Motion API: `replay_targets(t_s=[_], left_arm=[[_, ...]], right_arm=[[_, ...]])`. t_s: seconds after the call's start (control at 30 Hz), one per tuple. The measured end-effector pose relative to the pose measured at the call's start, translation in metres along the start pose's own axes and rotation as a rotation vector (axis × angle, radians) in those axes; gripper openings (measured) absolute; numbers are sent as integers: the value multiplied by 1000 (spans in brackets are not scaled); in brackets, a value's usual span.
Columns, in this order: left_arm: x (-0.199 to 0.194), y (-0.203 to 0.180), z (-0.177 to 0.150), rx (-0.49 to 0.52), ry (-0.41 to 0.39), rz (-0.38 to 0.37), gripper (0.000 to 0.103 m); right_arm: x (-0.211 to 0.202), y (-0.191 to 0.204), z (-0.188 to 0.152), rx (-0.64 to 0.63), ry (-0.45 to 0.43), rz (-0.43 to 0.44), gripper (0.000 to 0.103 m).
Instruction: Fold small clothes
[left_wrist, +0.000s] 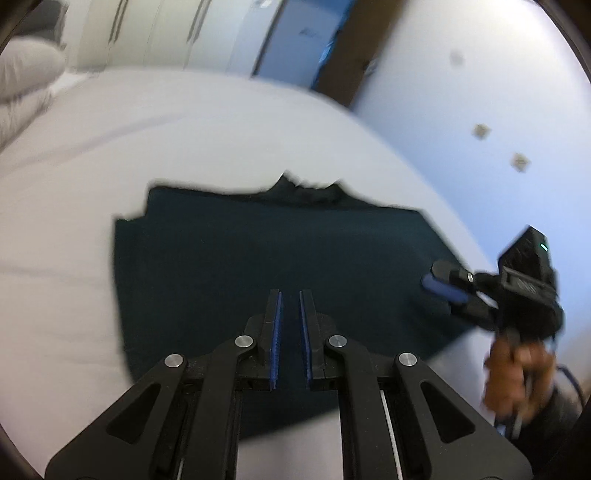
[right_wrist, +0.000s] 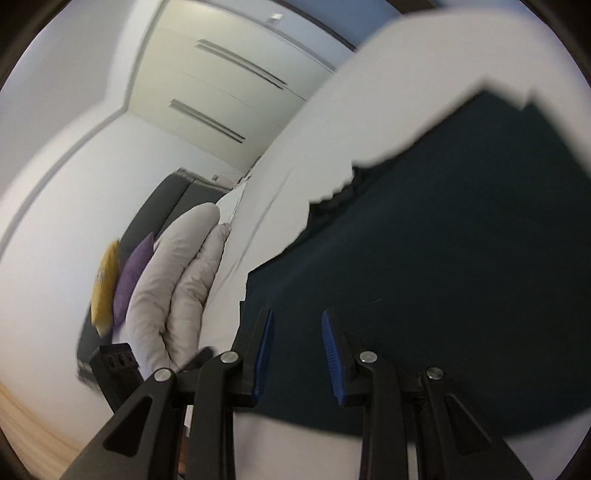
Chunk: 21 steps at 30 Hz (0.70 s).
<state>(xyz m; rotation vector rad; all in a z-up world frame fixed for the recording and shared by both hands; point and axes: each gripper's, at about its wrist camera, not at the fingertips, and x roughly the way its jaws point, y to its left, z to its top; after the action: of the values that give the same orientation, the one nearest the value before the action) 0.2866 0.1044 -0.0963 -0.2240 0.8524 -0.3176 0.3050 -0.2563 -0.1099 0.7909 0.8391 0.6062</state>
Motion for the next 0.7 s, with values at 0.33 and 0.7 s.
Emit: replay_targets(t_s=[0.33, 0.7], left_arm=[[33, 65, -22, -167, 3, -23, 9], [40, 80, -38, -208, -31, -88, 8]], right_arm=[[4, -58, 6, 80, -87, -38, 0], [-136, -122, 36, 251, -475, -258, 8]])
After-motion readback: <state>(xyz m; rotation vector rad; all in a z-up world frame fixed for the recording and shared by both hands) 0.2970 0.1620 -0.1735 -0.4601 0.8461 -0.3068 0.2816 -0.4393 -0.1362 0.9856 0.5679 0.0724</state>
